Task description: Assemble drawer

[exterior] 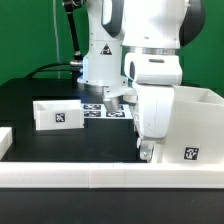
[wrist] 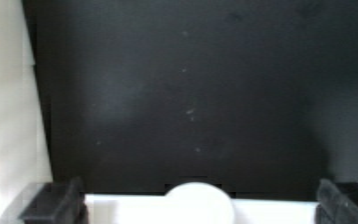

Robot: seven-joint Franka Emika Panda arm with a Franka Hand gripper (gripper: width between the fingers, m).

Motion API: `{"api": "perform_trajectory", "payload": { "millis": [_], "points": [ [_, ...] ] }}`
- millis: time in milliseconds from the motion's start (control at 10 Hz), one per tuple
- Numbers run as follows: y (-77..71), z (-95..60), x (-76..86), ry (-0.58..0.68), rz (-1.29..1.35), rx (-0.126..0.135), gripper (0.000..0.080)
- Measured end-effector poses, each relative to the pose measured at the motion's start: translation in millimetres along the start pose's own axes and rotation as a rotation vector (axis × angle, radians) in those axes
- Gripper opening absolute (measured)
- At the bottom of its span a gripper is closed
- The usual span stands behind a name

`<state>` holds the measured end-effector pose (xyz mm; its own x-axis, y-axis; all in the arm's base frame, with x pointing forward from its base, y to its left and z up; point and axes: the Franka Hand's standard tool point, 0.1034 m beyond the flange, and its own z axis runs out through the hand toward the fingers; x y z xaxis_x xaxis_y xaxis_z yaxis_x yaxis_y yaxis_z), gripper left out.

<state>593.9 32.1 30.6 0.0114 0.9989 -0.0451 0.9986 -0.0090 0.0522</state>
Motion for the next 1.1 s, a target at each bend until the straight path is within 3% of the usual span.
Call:
{"api": "perform_trajectory", "payload": {
  "millis": [500,600,800,1000,1100],
  "points": [
    [-0.3,-5.9,-4.8,-0.012,-0.028,0.037,0.0649],
    [1.0,-6.9,-6.2,-0.013,-0.026,0.034,0.0649],
    [2.0,-3.5,-32.1,-0.014,-0.036,-0.021,0.0649],
    [-0.2,-4.1,-54.9,-0.017,-0.022,-0.036,0.0649],
    [2.1,-6.1,-63.4,-0.015,-0.013,-0.063,0.0649]
  ]
}}
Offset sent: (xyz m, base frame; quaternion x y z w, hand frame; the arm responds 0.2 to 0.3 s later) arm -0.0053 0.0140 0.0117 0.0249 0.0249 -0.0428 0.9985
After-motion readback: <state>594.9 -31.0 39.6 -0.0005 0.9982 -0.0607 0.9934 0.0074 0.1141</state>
